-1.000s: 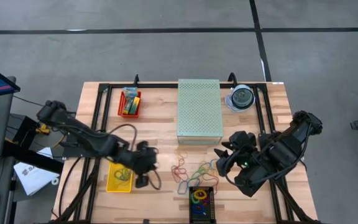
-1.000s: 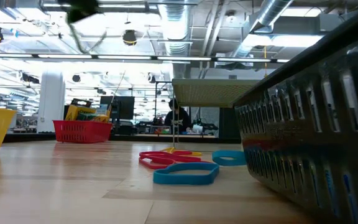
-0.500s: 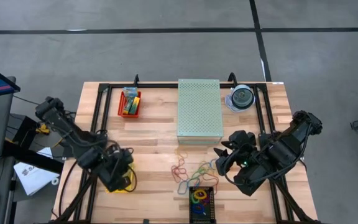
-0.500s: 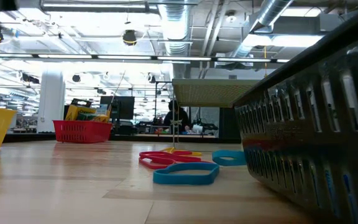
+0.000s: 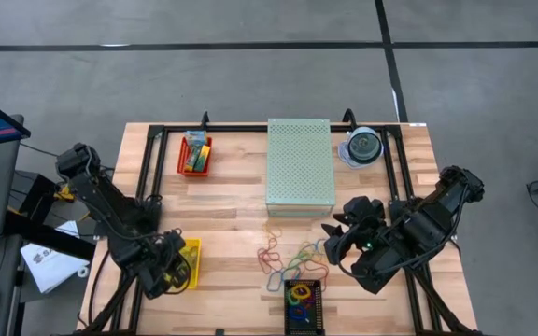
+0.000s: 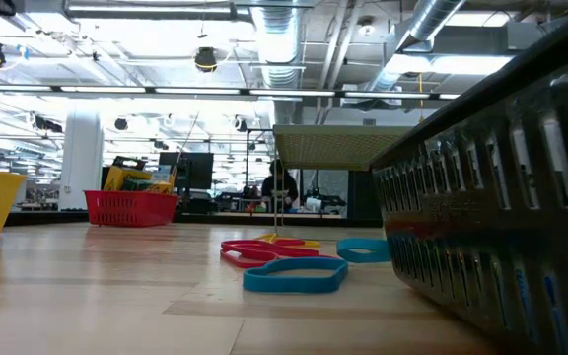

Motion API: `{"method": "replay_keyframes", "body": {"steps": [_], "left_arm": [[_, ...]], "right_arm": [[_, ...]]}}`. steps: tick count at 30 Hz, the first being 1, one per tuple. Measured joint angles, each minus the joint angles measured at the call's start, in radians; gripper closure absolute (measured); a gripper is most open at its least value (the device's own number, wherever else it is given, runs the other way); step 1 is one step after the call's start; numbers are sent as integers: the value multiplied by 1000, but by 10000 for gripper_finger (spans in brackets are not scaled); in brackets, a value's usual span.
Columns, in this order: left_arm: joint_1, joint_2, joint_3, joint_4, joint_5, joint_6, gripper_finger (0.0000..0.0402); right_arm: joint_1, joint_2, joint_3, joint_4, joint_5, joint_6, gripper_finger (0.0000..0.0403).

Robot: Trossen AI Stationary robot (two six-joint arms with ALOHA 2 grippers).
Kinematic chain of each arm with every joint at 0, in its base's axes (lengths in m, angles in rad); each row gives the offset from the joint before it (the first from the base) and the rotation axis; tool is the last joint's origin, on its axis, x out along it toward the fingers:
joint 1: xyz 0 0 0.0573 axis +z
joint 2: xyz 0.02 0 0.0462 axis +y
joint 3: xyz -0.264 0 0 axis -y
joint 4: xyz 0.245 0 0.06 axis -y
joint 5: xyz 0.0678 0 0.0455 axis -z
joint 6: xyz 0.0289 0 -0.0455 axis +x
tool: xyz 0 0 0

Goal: Pick & Place Office Desk Supplies
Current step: Put the green rubber band into the yellow bin, then put the red rubber band into the yellow bin

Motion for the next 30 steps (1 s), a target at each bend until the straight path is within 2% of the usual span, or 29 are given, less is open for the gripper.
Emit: {"method": "replay_keyframes", "body": {"steps": [4, 12, 15, 19, 21, 23, 28, 30], "left_arm": [[0, -2, -17, 14, 24, -30, 343], [1, -45, -18, 22, 1, -28, 228], [1, -89, -18, 24, -87, -27, 203], [15, -177, -18, 76, -284, 38, 197], [57, -217, -18, 107, -308, 137, 205], [125, -248, -18, 161, -268, 282, 218], [349, -265, -18, 496, -24, 819, 255], [438, -247, -17, 638, 49, 979, 265]], "right_arm": [[1, 0, 0, 0, -8, 0, 212], [1, 0, 0, 0, -16, -1, 212], [1, 0, 0, 0, -16, -1, 212], [1, 0, 0, 0, -16, -1, 212], [1, 0, 0, 0, -16, -1, 212], [1, 0, 0, 0, -16, -3, 212], [1, 0, 0, 0, -16, -3, 212], [1, 0, 0, 0, -16, -3, 212]]}}
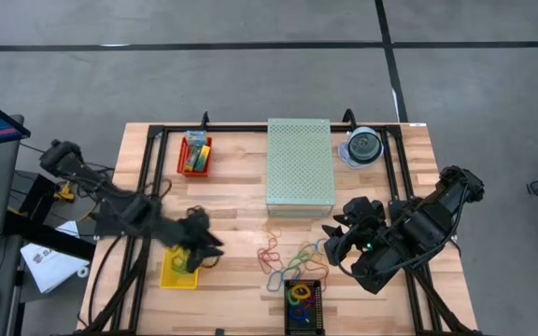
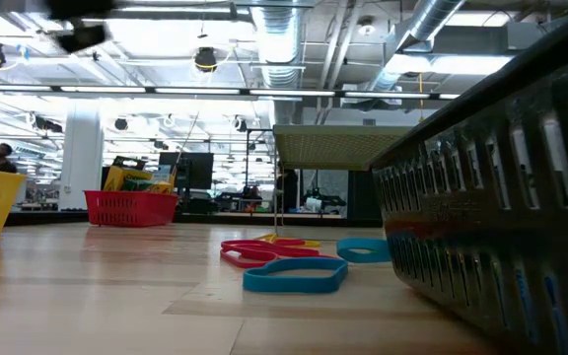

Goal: Pick & Place Office Desk Supplies
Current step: Put the red rubber band into the yellow bin

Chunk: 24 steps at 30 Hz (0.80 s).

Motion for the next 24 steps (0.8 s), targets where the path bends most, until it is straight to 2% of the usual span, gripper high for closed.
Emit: {"method": "replay_keyframes", "body": {"steps": [6, 10, 14, 19, 24], "left_arm": [[246, 97, 0, 204, 240, 240, 279], [312, 192, 55, 242, 367, 374, 280], [305, 288, 138, 241, 390, 528, 280], [244, 396, 230, 199, 378, 713, 280], [202, 525, 239, 200, 350, 775, 280]], "right_arm": [[0, 0, 0, 0, 0, 11, 212], [0, 0, 0, 0, 0, 17, 212], [0, 0, 0, 0, -1, 36, 212], [2, 0, 0, 0, -1, 54, 212], [2, 0, 0, 0, 0, 56, 212]]}}
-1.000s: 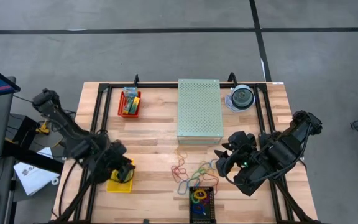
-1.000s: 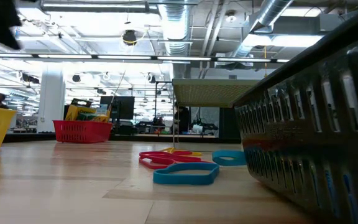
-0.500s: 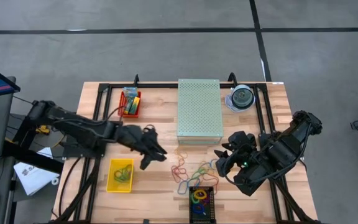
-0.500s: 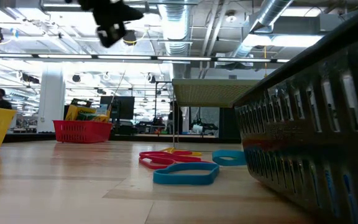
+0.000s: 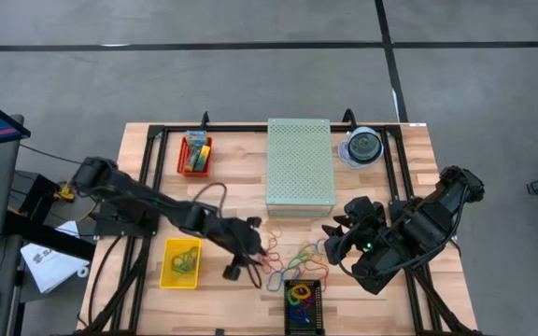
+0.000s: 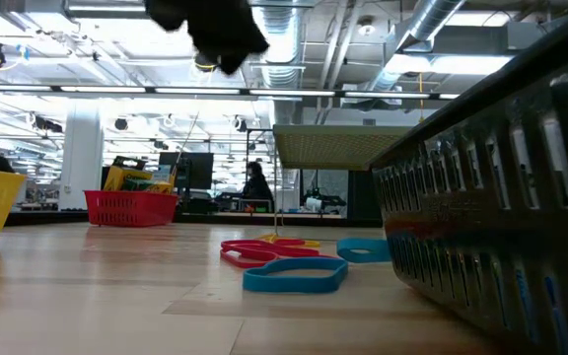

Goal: Pick & Place Office Desk Supplies
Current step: Put the red rubber band into the yellow bin

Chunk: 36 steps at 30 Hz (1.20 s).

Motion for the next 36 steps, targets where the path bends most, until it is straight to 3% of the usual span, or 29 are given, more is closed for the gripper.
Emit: {"method": "replay_keyframes", "body": {"steps": [12, 24, 36], "left_arm": [[-4, 248, 1, 136, -80, 54, 280], [35, 345, -3, 150, -77, 100, 280], [70, 350, -7, 144, -27, 68, 286]], "right_arm": [[9, 0, 0, 0, -2, 8, 212], [31, 0, 0, 0, -3, 33, 212], [33, 0, 0, 1, -19, 45, 212]]}}
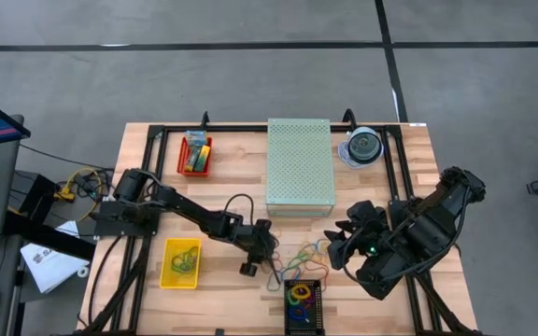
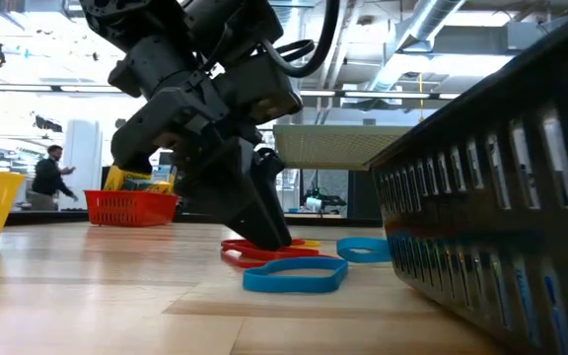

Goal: Pick & Place Office Desk Supplies
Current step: Put the red rubber band into the yellow bin

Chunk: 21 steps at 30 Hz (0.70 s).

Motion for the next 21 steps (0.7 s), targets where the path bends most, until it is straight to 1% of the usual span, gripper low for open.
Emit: {"method": "replay_keyframes", "body": {"steps": [5, 9, 15, 21], "left_arm": [[0, 0, 0, -4, 4, -18, 312], [0, 0, 0, -6, 3, -18, 341], [1, 2, 0, -21, -44, -55, 394], [15, -10, -1, -25, -48, -140, 400]], "right_arm": [[0, 0, 0, 0, -1, -1, 212], [0, 0, 0, -1, -1, -7, 212], [0, 0, 0, -1, -1, -11, 212], [0, 0, 0, -1, -1, -11, 212]]}}
